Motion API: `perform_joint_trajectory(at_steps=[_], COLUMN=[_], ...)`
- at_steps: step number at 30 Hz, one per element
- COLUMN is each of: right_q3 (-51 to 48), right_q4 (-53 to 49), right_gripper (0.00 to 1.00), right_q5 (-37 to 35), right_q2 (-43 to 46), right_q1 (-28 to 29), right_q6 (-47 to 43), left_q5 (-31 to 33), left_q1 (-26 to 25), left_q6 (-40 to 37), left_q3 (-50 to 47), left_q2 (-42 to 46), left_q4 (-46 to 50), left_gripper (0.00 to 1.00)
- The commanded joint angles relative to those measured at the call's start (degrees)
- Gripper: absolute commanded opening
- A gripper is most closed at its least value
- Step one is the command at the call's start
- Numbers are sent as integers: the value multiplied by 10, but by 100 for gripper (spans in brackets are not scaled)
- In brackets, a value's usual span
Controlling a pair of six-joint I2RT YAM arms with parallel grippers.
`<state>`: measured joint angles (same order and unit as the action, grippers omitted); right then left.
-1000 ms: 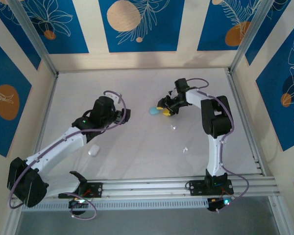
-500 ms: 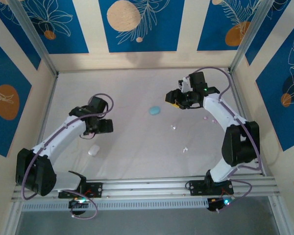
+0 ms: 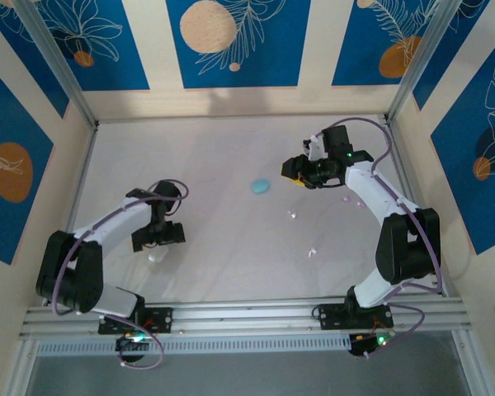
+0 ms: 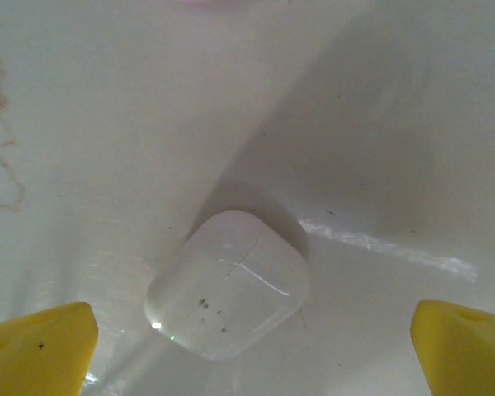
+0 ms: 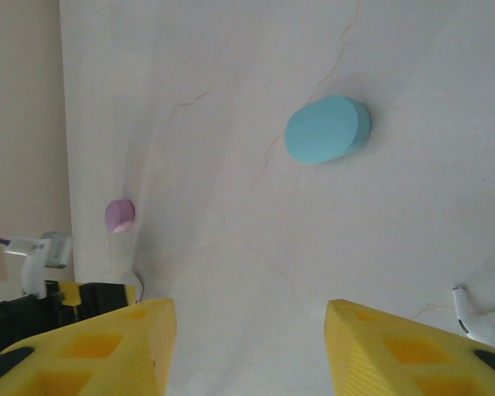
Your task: Insert wireless bluetooth earbuds into charging case
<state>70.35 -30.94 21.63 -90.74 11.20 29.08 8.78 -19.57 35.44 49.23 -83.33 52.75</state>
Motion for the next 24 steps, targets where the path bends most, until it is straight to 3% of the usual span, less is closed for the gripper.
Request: perform_joint_trajectory(at_steps=[1, 8, 12, 24], right_q3=[-10, -15, -14, -11], right_q4=[-13, -22, -28, -30], right_gripper=[51, 51, 51, 51], right_q5=[18, 25, 25, 34], right_q2=[14, 11, 9, 6], right_q1=[-3, -5, -4, -4], right_q6=[-9, -10, -10, -5], left_q5=[-27, -57, -89, -74], left_q1=[8, 32, 40, 39], left_q6=[-28, -60, -65, -79], left_q3=[-11, -35, -50, -39], left_q2=[-14, -28, -30, -20], left_q4=[-10, -42, -54, -39], left_gripper=[97, 95, 87, 63])
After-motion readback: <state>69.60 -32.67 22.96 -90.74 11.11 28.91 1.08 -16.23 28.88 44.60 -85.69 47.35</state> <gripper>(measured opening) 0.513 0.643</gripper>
